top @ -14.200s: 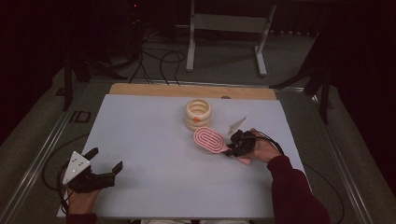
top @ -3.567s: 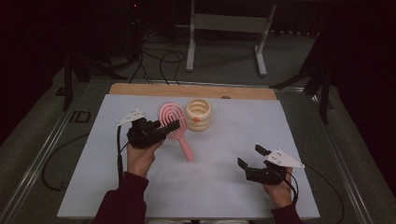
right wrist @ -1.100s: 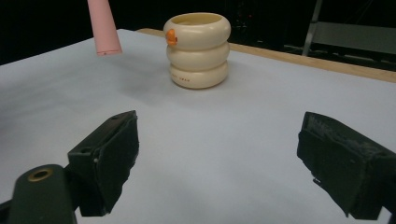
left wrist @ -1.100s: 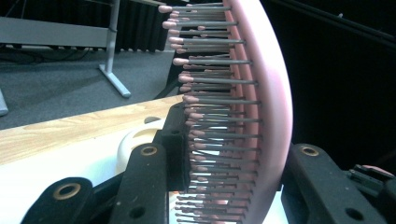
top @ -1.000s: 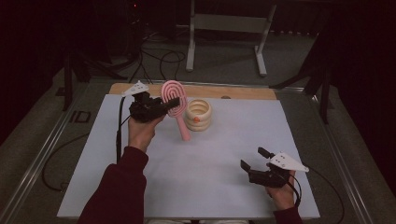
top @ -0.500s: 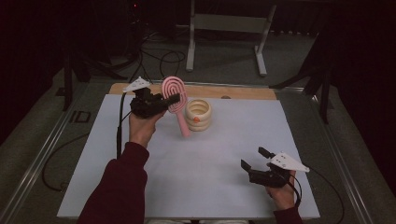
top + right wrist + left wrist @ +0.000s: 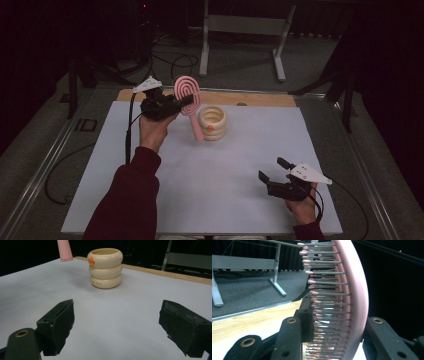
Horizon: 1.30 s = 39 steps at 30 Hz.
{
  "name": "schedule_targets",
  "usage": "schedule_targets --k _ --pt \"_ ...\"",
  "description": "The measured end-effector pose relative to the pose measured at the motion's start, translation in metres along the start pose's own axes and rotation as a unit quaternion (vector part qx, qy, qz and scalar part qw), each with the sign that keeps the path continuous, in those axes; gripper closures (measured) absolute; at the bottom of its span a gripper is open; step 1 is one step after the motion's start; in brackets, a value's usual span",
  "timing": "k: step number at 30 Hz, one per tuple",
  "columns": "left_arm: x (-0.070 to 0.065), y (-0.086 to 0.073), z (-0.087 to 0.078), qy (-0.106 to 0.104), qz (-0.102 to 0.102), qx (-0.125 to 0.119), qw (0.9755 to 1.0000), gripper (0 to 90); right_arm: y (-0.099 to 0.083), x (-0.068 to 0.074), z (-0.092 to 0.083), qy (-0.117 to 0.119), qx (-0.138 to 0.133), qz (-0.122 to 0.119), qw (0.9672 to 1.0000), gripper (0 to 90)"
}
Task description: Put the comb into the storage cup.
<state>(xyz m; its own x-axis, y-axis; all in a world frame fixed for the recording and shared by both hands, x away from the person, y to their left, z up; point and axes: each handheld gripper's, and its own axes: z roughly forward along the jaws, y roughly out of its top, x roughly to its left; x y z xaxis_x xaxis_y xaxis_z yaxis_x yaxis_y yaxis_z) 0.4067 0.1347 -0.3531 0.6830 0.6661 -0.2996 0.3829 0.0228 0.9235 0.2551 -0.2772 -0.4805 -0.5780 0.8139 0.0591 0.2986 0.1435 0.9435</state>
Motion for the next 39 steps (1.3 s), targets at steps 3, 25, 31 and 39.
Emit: schedule_targets --k 3,25,31,39 --pt "0.001 0.002 0.000 0.004 0.001 -0.001 1.0000 63.8 0.000 0.000 0.000 0.000 -0.001 0.001 1.0000 13.0" --pt "0.001 0.014 0.009 0.009 0.007 -0.009 0.9999 63.9 0.001 -0.002 -0.001 0.001 -0.003 0.002 1.0000 13.0" --pt "0.000 0.019 0.013 0.012 0.010 -0.016 0.9997 63.8 0.001 -0.001 -0.001 0.001 -0.003 0.003 1.0000 13.0" --pt "-0.002 0.022 0.020 0.012 0.014 -0.018 0.9997 63.8 0.001 -0.001 -0.001 0.000 -0.005 0.002 1.0000 13.0"
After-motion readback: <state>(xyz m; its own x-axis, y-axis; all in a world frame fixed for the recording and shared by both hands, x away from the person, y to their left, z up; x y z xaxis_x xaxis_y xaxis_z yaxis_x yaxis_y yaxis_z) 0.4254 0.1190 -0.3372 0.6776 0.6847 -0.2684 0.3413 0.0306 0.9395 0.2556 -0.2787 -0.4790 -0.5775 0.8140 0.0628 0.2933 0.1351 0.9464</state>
